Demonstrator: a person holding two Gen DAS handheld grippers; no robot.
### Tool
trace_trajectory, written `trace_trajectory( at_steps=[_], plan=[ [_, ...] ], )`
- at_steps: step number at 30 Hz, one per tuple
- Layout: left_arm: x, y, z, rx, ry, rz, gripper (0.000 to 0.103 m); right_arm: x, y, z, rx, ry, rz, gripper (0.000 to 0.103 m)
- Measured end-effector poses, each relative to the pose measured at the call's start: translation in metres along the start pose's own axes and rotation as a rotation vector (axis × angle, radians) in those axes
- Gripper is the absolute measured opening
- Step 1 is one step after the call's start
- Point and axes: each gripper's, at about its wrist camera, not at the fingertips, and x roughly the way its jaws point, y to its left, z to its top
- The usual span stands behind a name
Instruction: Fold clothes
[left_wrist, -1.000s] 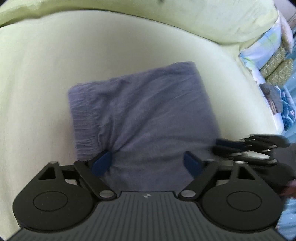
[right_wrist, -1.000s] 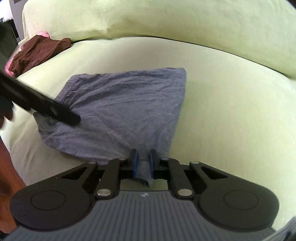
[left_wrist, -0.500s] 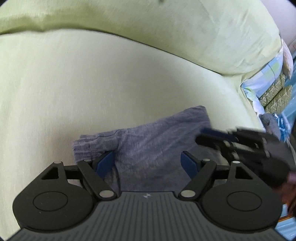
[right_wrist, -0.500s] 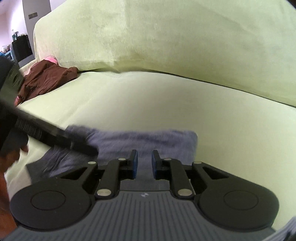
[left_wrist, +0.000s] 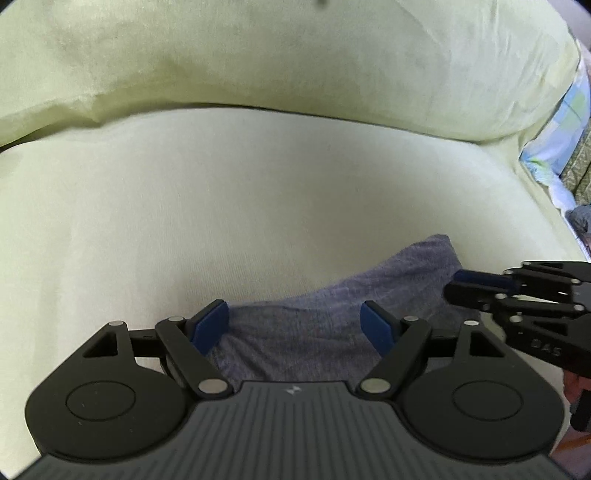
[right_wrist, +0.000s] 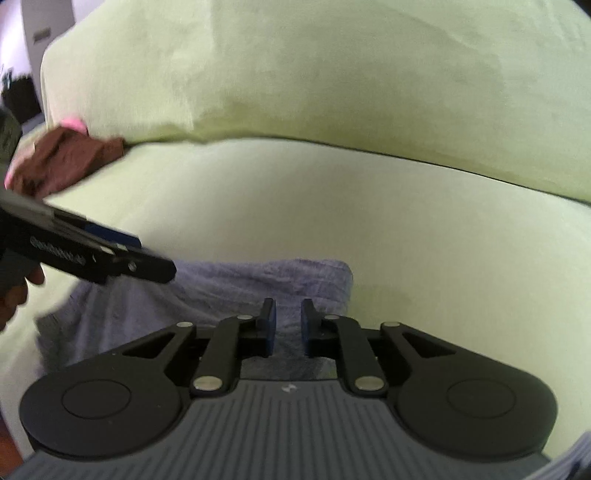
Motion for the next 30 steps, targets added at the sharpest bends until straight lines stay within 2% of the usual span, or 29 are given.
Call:
trace_trajectory(
  at_steps=[3,6,10,14,17,19,21,23,25,28,30],
  plan=[
    [-0.003,-0.002,-0.002,-0.013,0.053,0.048,0.080,-0.017,0.005,-0.008,0.014,-0.003,0.007,0.014],
    [-0.007,-0.002,-0.006,-0.016,0.061,0.072,0.080,-0.028,0.014,-0.019,0.012,0.000,0.016,0.014],
    [-0.011,-0.003,-0.010,-0.020,0.044,0.075,0.080,-0.040,0.025,-0.035,-0.010,-0.012,0.016,0.017],
    [-0.025,-0.004,-0.021,-0.020,-0.009,0.059,0.080,-0.052,0.034,-0.050,-0.030,-0.061,0.006,0.017],
    [-0.039,-0.010,-0.049,0.020,-0.054,0.021,0.081,-0.059,0.038,-0.067,-0.029,-0.100,-0.004,0.018],
    [-0.046,-0.015,-0.079,0.075,-0.076,0.021,0.081,-0.062,0.041,-0.079,-0.019,-0.123,0.008,0.018],
    [-0.048,-0.018,-0.108,0.129,-0.107,0.054,0.083,-0.063,0.045,-0.095,-0.032,-0.141,0.005,0.019],
    [-0.052,-0.020,-0.139,0.183,-0.173,0.121,0.084,-0.062,0.047,-0.112,-0.054,-0.151,-0.013,0.019],
    [-0.061,-0.012,-0.160,0.147,-0.232,0.116,0.084,-0.067,0.052,-0.133,-0.090,-0.205,-0.056,0.020],
    [-0.079,-0.011,-0.172,0.114,-0.253,0.147,0.083,-0.077,0.062,-0.141,-0.132,-0.238,-0.123,0.022],
    [-0.094,-0.012,-0.178,0.087,-0.256,0.158,0.083,-0.088,0.065,-0.141,-0.106,-0.234,-0.167,0.022]
  ],
)
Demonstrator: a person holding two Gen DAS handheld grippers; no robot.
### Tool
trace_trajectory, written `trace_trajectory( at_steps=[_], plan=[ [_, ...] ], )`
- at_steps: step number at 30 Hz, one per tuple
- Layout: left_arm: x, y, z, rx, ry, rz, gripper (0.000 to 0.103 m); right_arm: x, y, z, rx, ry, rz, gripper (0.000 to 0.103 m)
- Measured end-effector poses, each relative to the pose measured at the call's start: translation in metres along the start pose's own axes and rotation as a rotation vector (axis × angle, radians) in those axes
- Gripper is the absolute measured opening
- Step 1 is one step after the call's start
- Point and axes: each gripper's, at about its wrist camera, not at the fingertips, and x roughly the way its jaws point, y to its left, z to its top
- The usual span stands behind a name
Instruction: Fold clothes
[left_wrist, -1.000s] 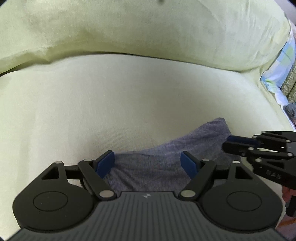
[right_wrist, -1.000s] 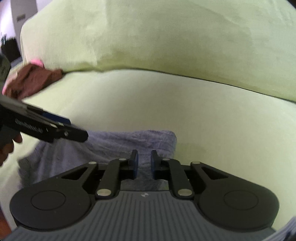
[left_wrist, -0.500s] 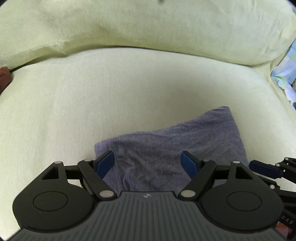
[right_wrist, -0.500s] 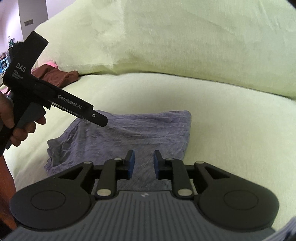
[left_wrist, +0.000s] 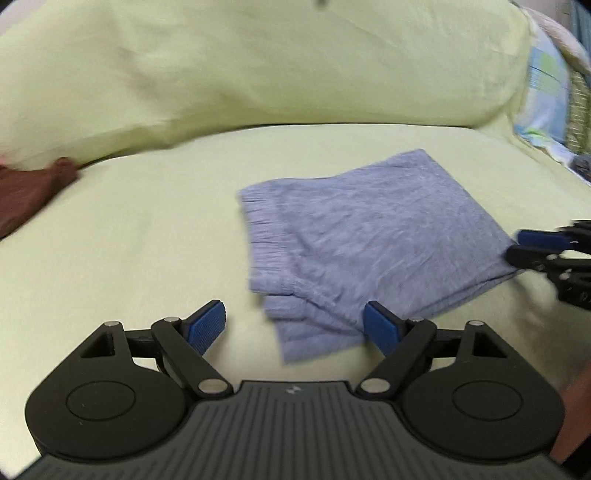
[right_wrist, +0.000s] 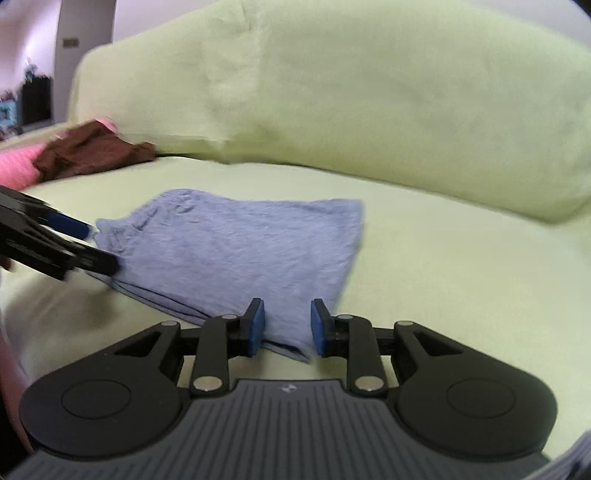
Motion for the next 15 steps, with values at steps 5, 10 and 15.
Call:
trace_trajectory(
  at_steps=[5,10,15],
  plan=[
    [-0.031,-0.024,0.024,0.053,-0.130,-0.016,0.089,-0.028,0.000,0.017,0.071,-0.085,-0.001,0.027],
    [-0.007,-0.039,0.045,0.009,-0.095,-0.047,0.089,-0.011,0.004,0.017,0.114,-0.068,0.029,0.027],
    [0.027,-0.037,0.016,-0.049,0.071,-0.031,0.088,0.001,0.008,-0.011,0.068,0.027,0.016,0.027]
  ],
)
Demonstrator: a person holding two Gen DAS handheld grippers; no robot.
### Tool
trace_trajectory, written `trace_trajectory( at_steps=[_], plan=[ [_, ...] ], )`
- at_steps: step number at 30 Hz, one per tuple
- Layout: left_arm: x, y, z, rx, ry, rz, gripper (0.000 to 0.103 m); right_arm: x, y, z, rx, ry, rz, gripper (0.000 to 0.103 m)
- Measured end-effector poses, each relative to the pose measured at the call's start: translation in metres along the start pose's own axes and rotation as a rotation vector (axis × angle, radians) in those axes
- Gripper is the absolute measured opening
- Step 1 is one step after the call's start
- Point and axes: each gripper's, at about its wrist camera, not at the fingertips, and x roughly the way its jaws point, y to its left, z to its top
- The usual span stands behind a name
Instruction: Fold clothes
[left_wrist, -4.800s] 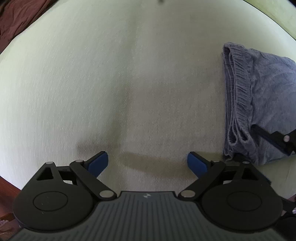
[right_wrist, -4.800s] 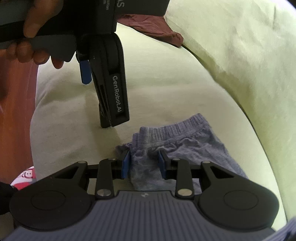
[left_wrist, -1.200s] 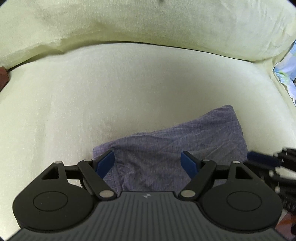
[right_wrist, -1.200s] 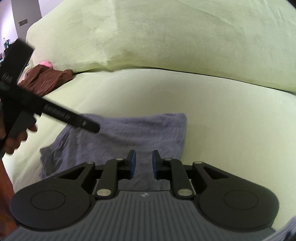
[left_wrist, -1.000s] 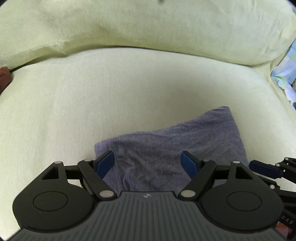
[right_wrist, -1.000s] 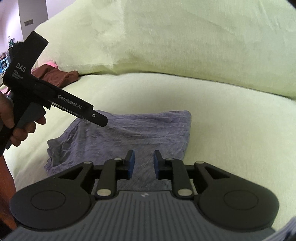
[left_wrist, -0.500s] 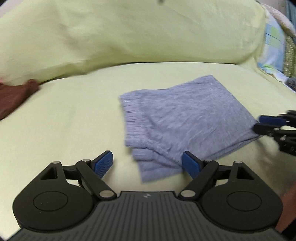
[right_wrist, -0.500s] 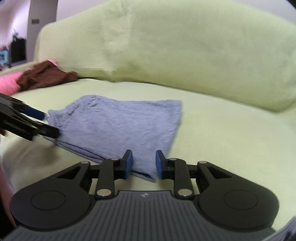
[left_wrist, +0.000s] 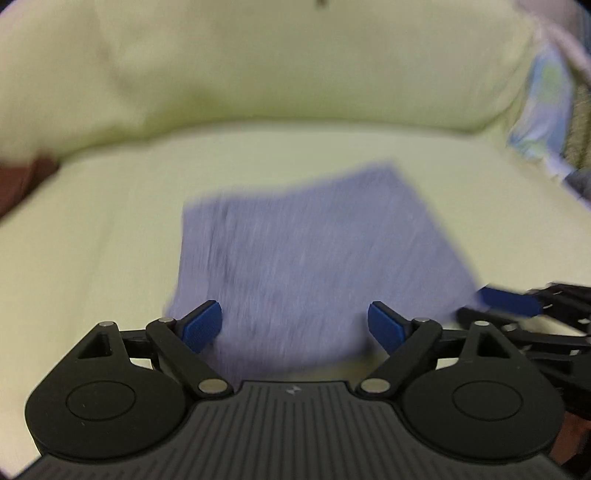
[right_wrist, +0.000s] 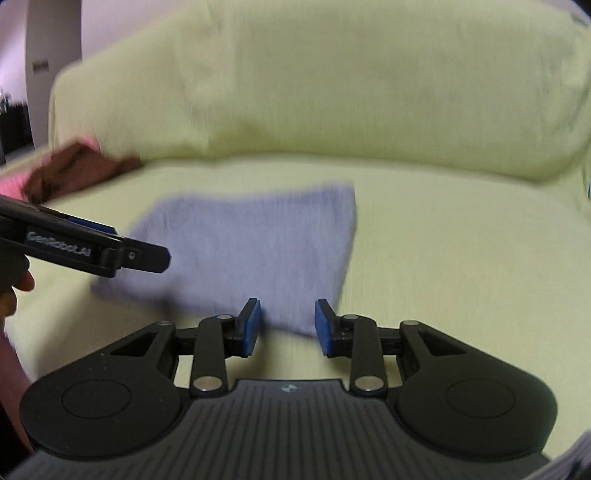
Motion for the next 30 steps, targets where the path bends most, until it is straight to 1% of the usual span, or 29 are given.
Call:
trace_trajectory(
  at_steps=[2,3,4,5,6,7,8,9,11,12,13,14,15,16,17,18,20,21,23,25,28,30],
  plan=[
    [-0.008,-0.006,-0.009,0.038,-0.005,0.028,0.087,-0.005,0.003,-0.005,-0.026,0.012,-0.016,0.028],
    [-0.011,-0.008,-0.011,0.040,0.002,0.037,0.087,-0.008,0.004,-0.005,-0.030,0.017,-0.023,0.028],
    [-0.016,-0.008,-0.010,0.021,0.002,0.029,0.087,-0.009,0.005,-0.004,-0.027,0.018,-0.026,0.028],
    [-0.026,-0.006,-0.006,-0.007,-0.022,0.009,0.087,-0.012,0.004,-0.003,-0.026,0.007,-0.026,0.028],
    [-0.034,-0.005,-0.003,-0.020,-0.045,0.006,0.088,-0.018,0.005,-0.001,-0.024,-0.022,-0.022,0.028],
    [-0.039,-0.004,0.000,-0.024,-0.064,0.013,0.089,-0.022,0.005,0.002,-0.022,-0.048,-0.014,0.029],
    [-0.044,-0.004,0.007,-0.025,-0.080,0.031,0.089,-0.023,0.005,0.004,-0.019,-0.061,-0.011,0.033],
    [-0.045,-0.003,0.011,-0.026,-0.085,0.044,0.090,-0.021,0.006,0.007,-0.015,-0.074,-0.011,0.034],
    [-0.035,0.002,0.019,-0.049,-0.047,0.071,0.090,-0.013,0.006,0.007,-0.009,-0.070,-0.018,0.036],
    [-0.029,0.004,0.021,-0.057,-0.029,0.078,0.090,-0.004,0.005,0.003,-0.005,-0.046,-0.019,0.036],
    [-0.017,0.007,0.021,-0.077,0.036,0.103,0.090,0.005,0.004,-0.001,-0.003,-0.013,-0.020,0.037],
    [-0.011,0.008,0.019,-0.094,0.078,0.124,0.089,0.009,0.004,-0.005,-0.008,0.002,-0.025,0.039],
    [-0.009,0.009,0.019,-0.110,0.095,0.134,0.089,0.009,0.005,-0.009,-0.013,0.003,-0.032,0.041],
    [-0.011,0.011,0.017,-0.132,0.099,0.136,0.090,0.006,0.006,-0.012,-0.013,-0.002,-0.036,0.043],
    [-0.018,0.013,0.013,-0.159,0.092,0.132,0.090,0.002,0.007,-0.013,-0.010,0.000,-0.039,0.049],
    [-0.023,0.014,0.011,-0.174,0.089,0.130,0.090,-0.005,0.007,-0.013,0.004,0.012,-0.046,0.051],
    [-0.040,0.015,0.009,-0.199,0.091,0.142,0.090,-0.016,0.006,-0.014,0.029,0.017,-0.058,0.061],
    [-0.044,0.014,0.008,-0.200,0.089,0.145,0.090,-0.022,0.005,-0.014,0.050,0.013,-0.066,0.063],
    [-0.057,0.012,0.006,-0.202,0.081,0.157,0.090,-0.034,0.003,-0.014,0.092,0.012,-0.080,0.072],
    [-0.067,0.010,0.001,-0.205,0.070,0.166,0.090,-0.048,0.004,-0.015,0.130,0.009,-0.091,0.078],
    [-0.080,0.008,-0.007,-0.203,0.051,0.163,0.091,-0.059,0.007,-0.018,0.161,0.024,-0.096,0.084],
    [-0.088,0.007,-0.012,-0.201,0.041,0.162,0.091,-0.066,0.011,-0.020,0.174,0.037,-0.096,0.090]
  ],
)
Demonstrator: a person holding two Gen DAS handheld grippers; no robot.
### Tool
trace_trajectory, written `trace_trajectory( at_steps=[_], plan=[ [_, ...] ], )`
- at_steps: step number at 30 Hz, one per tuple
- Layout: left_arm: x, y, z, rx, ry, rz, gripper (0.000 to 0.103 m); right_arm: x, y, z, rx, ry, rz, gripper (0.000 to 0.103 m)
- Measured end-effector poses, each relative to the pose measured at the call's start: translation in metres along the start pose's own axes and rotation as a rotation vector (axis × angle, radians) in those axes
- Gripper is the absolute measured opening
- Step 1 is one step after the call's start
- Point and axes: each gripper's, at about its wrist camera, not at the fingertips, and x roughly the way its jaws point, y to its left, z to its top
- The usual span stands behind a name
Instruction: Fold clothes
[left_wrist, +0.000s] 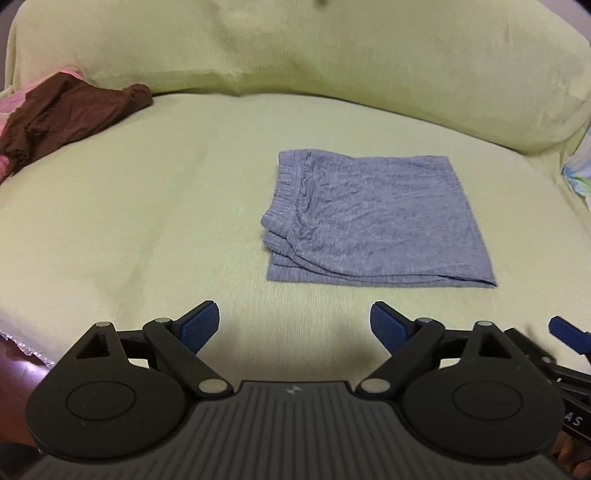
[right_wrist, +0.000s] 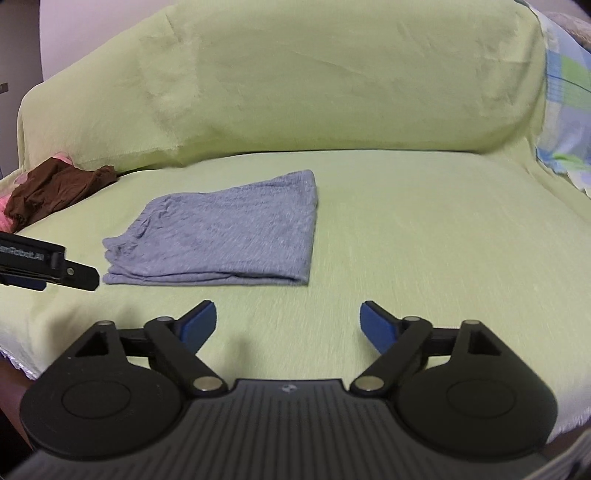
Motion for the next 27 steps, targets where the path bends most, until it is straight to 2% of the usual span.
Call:
trace_trajectory(
  at_steps=[5,10,15,19,23,27],
  plan=[
    [-0.034,0.009,-0.017,-0.003,-0.019,0.006,0.091,-0.018,0.016,0.003,0.021,0.058,-0.052,0.101],
    [-0.067,0.020,-0.031,-0.014,-0.051,0.042,0.095,-0.043,0.042,0.019,0.000,0.079,-0.138,0.101],
    [-0.099,0.029,-0.041,-0.028,-0.104,0.042,0.095,-0.069,0.055,0.030,-0.005,0.040,-0.206,0.101],
    [-0.115,0.036,-0.042,-0.065,-0.133,-0.056,0.095,-0.097,0.053,0.034,0.066,-0.012,-0.189,0.101],
    [-0.129,0.025,-0.040,-0.010,-0.175,-0.073,0.095,-0.120,0.051,0.036,0.156,-0.018,-0.051,0.101],
    [-0.136,0.014,-0.039,0.030,-0.199,-0.075,0.095,-0.130,0.063,0.038,0.111,0.007,-0.118,0.101]
  ],
)
